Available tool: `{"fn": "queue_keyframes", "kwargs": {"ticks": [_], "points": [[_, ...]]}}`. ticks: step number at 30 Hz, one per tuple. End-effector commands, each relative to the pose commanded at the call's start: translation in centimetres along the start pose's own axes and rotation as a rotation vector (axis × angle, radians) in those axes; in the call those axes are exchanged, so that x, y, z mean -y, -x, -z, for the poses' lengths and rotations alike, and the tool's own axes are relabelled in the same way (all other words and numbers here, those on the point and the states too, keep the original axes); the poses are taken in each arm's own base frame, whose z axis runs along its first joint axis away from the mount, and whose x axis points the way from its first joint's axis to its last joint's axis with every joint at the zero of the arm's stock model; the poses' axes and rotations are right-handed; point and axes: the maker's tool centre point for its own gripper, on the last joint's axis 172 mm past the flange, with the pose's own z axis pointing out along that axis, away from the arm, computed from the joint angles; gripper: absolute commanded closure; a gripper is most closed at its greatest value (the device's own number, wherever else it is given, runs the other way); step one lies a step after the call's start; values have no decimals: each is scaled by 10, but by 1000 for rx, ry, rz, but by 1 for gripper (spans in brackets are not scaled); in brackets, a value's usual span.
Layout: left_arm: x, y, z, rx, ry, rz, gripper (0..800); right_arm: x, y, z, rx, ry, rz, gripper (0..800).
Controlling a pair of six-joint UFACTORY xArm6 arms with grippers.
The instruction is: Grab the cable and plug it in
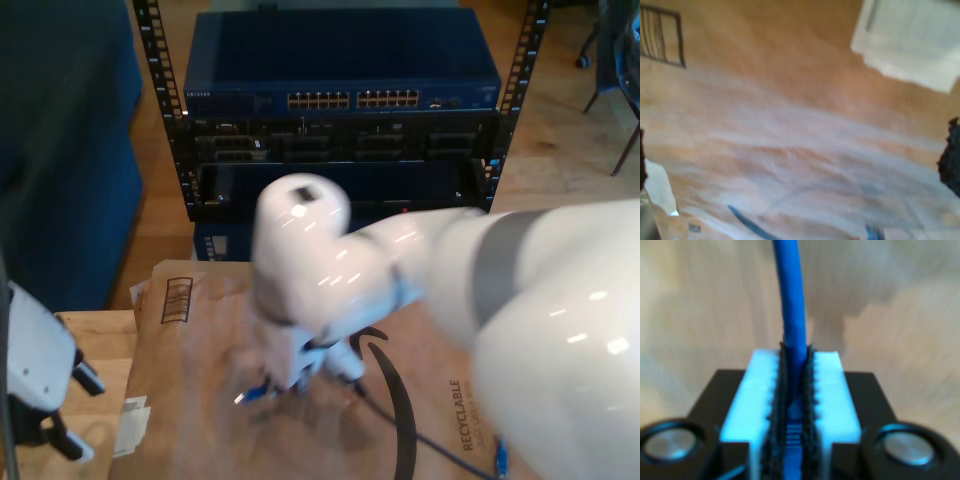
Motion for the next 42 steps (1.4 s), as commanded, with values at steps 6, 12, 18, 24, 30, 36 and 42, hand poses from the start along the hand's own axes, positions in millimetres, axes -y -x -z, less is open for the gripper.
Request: {"fn": "queue_keyframes", "kwargs": {"ticks": [6,12,18,24,30,36,42], "points": [[-5,58,-4,-45,3,-51,0,-30,-50,67,129,16,-231,798],[-14,131,5,117,33,-105,0,-60,-58,112,233,-5,-331,798],[-26,183,44,192,88,-175,0,-68,-76,180,344,-71,-485,798],[-20,220,28,211,32,-236,1,-41,-78,260,347,-197,-485,798],[-14,230,18,211,2,-274,1,-30,-72,274,366,-162,-520,798],[-14,263,45,308,40,-322,1,-27,-54,277,427,-157,-514,798],[2,282,61,376,8,-347,1,-38,-25,250,427,-87,-462,798]]}}
